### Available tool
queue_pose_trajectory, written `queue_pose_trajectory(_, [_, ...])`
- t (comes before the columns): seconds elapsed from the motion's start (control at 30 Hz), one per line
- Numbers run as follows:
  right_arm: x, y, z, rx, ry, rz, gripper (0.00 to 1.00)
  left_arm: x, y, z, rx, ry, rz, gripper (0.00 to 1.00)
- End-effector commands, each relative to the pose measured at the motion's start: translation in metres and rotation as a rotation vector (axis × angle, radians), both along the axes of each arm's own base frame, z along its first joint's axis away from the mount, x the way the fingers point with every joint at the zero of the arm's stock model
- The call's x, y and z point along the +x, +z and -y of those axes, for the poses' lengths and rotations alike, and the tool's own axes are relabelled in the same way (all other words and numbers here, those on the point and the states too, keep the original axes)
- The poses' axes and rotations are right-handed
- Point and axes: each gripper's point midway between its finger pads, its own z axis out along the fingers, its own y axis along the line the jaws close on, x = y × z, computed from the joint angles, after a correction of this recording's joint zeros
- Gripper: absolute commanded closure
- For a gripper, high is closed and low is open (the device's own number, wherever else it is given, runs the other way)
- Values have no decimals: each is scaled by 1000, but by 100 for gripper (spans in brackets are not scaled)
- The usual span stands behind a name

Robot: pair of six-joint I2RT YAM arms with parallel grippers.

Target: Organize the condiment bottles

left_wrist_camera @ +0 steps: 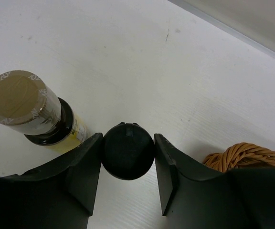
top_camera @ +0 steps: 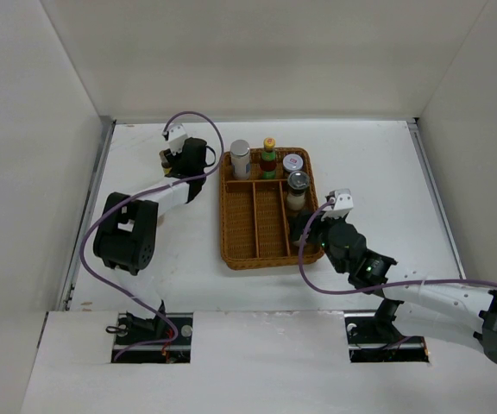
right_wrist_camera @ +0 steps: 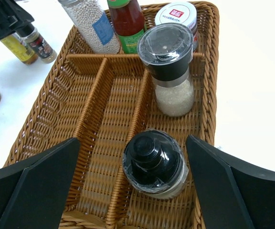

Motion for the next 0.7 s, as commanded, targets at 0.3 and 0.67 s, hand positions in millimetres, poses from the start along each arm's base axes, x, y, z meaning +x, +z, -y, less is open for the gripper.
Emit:
queue_pose_trajectory(0.3, [2,16,0,64,-14,43,0,-41,138,19,-65,-52,309,75])
queue_pose_trajectory(0.67, [-1,38,33,188,-109,128,43,-113,161,137,-153,-371,345,74])
